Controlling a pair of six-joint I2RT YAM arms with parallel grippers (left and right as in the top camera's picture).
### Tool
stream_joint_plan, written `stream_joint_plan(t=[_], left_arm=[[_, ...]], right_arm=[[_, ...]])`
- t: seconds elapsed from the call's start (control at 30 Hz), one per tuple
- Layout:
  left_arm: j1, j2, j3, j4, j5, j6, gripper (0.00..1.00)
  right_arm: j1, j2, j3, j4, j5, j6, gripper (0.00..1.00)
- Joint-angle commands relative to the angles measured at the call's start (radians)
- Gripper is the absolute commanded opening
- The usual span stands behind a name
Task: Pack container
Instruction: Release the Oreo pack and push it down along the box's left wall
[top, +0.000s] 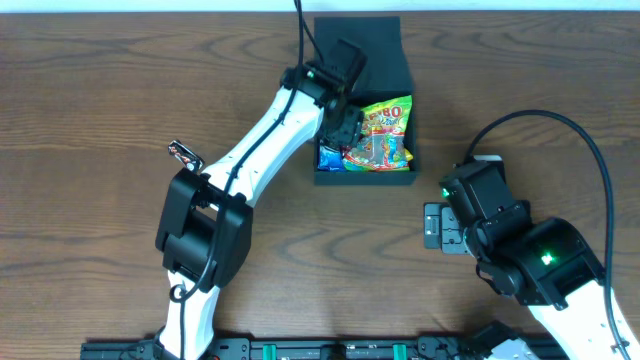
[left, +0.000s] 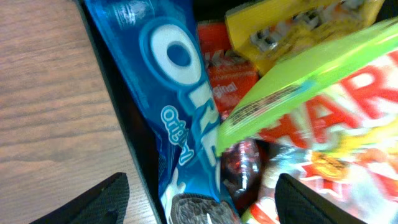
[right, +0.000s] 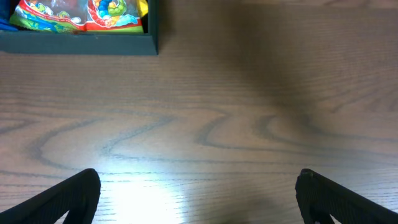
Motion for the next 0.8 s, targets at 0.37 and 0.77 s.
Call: stream_joint_plan(t=[0.37,0.77], left_arm=[[0.000,0.009,0.157,-0.388,-0.181,-0.082,0.95],[-0.044,0.009,-0.019,-0.276,-0.177,-0.154,0.95]], right_arm=[[0.001,-0.005,-0.003,-0.010,0.019,0.011,0.99],[0.001,-0.005,-0.003,-0.006,0.037,0.011,0.99]])
